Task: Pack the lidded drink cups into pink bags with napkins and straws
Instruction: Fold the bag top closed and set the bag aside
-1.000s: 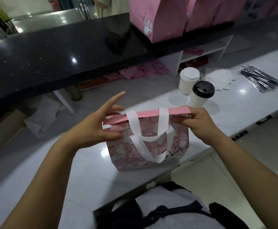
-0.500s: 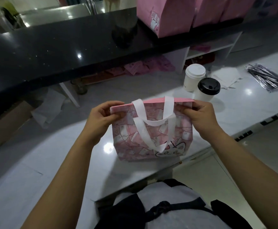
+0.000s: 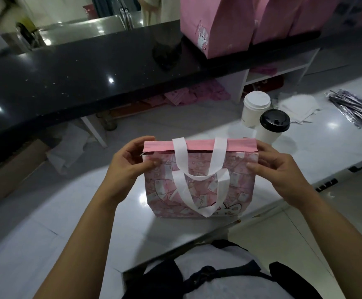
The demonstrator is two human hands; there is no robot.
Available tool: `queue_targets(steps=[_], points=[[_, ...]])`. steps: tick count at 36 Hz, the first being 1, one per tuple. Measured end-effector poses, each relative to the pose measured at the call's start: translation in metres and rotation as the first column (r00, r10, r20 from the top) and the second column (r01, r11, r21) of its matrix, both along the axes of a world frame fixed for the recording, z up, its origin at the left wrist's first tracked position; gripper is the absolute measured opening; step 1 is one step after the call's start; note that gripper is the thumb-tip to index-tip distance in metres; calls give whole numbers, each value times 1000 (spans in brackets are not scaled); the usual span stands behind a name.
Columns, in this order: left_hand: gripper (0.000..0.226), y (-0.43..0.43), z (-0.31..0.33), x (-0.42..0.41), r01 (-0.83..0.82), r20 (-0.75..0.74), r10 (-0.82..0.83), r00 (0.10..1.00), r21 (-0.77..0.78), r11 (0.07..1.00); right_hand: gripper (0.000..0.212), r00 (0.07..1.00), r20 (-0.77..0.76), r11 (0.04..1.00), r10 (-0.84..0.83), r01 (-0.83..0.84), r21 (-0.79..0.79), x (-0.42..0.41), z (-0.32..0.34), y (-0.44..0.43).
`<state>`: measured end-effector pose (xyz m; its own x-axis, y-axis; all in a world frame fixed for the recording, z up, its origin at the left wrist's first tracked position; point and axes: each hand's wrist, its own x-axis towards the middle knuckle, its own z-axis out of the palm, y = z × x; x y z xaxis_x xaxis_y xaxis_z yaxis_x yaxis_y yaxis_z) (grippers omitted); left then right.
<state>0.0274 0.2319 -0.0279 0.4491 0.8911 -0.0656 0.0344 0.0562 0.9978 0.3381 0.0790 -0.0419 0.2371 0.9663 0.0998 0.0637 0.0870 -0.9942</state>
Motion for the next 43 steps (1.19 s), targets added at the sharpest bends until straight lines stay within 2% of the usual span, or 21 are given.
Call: queue_targets(steps=[8,13,16,20,22,25,28,32,36,43], points=[[27,-5,-3,0,-35,-82,41,996,68,997,31,992,56,994,-109,107,25,9,-6,8],[17,-11,-4,5,-68,-84,74,994,68,995,20,961,-46,961,-274,275,19,6,-11,12],[14,-13,-5,7,-69,-81,73,994,51,996,13,943,-124,951,-310,308,-33,6,-14,16],[15,-13,-5,10,-73,-86,77,993,46,996,46,920,-233,948,-317,311,-62,5,-18,21],[23,-12,-3,11,-77,-99,82,992,56,995,47,903,-281,945,-324,323,-54,5,-16,25],[27,-11,-1,11,-80,-117,87,989,66,995,34,897,-308,948,-317,312,-67,5,-12,29],[22,-11,1,14,-91,-116,99,988,66,994,39,907,-277,949,-316,305,-82,6,-8,31],[12,-9,3,16,-114,-101,122,987,84,990,13,918,-257,953,-302,286,-97,8,-7,38],[12,-1,8,17,-130,-106,142,984,107,986,22,936,-216,958,-278,256,-126,12,-8,48],[30,4,15,17,-19,-48,20,999,25,1000,41,968,-220,989,-123,102,-106,14,-2,51]])
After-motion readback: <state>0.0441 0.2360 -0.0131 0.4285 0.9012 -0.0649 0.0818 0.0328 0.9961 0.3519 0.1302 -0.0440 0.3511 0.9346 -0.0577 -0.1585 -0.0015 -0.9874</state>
